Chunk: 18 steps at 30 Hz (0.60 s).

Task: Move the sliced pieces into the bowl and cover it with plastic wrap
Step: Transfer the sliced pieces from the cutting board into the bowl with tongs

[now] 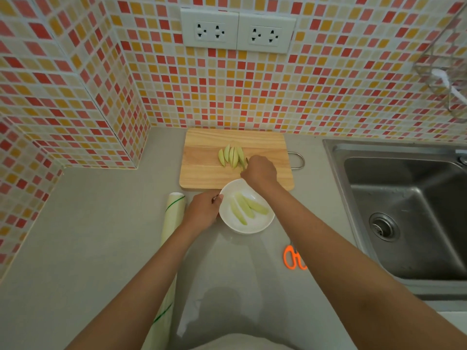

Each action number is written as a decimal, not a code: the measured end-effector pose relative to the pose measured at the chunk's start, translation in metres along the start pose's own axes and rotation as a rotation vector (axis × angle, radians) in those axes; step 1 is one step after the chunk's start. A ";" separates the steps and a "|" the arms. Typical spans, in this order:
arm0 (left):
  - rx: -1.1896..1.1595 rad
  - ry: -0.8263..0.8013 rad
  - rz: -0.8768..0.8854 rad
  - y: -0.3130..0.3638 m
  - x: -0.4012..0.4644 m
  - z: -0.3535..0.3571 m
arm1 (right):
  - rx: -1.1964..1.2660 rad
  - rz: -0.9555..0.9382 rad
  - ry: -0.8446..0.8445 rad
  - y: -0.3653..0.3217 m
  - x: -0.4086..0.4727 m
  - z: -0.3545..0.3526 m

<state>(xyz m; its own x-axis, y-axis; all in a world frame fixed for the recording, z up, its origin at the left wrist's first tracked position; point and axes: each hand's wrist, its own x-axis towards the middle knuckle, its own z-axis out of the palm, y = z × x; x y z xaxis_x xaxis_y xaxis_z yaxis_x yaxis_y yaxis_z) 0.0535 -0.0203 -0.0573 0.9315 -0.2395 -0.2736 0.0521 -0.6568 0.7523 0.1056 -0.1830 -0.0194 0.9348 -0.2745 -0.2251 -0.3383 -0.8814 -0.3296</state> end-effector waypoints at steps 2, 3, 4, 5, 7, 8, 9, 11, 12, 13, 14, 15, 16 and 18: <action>0.000 0.000 0.001 0.000 0.000 0.000 | 0.001 -0.006 0.011 -0.001 0.003 0.002; 0.001 0.000 0.001 0.000 0.000 0.000 | 0.007 -0.009 0.009 -0.002 0.003 0.001; 0.002 0.000 0.001 0.001 0.000 0.000 | 0.022 -0.010 0.005 -0.001 0.002 -0.001; 0.005 -0.001 0.000 0.001 0.001 0.000 | 0.048 -0.010 0.006 0.000 -0.002 -0.004; 0.011 -0.002 -0.003 0.001 0.002 0.000 | 0.143 -0.003 0.027 0.004 -0.015 -0.012; 0.012 -0.001 -0.003 0.000 0.002 0.000 | 0.203 0.002 0.034 0.007 -0.026 -0.016; 0.013 0.000 -0.001 0.000 0.002 0.000 | 0.260 0.004 0.036 0.010 -0.038 -0.019; 0.016 -0.002 0.000 -0.001 0.002 0.000 | 0.329 0.010 0.018 0.020 -0.068 -0.022; 0.018 -0.004 -0.002 -0.001 0.001 0.000 | 0.333 0.012 0.002 0.025 -0.085 -0.022; 0.020 -0.003 -0.002 -0.001 0.001 0.001 | 0.324 0.009 -0.013 0.031 -0.102 -0.021; 0.022 0.001 0.001 0.000 0.001 0.001 | 0.306 0.004 -0.033 0.035 -0.117 -0.018; 0.026 0.007 0.008 0.000 0.001 0.002 | 0.290 0.003 -0.063 0.040 -0.130 -0.015; 0.030 0.013 0.013 0.000 0.001 0.002 | 0.266 0.004 -0.098 0.043 -0.138 -0.010; 0.028 0.014 0.010 0.001 0.001 0.001 | 0.183 0.000 -0.150 0.044 -0.146 -0.002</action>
<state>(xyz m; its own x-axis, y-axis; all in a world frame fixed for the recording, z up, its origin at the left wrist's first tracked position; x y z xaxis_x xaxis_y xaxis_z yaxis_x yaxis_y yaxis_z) 0.0541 -0.0221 -0.0577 0.9368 -0.2368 -0.2576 0.0323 -0.6745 0.7376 -0.0454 -0.1823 0.0005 0.9131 -0.2021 -0.3543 -0.3647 -0.7933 -0.4874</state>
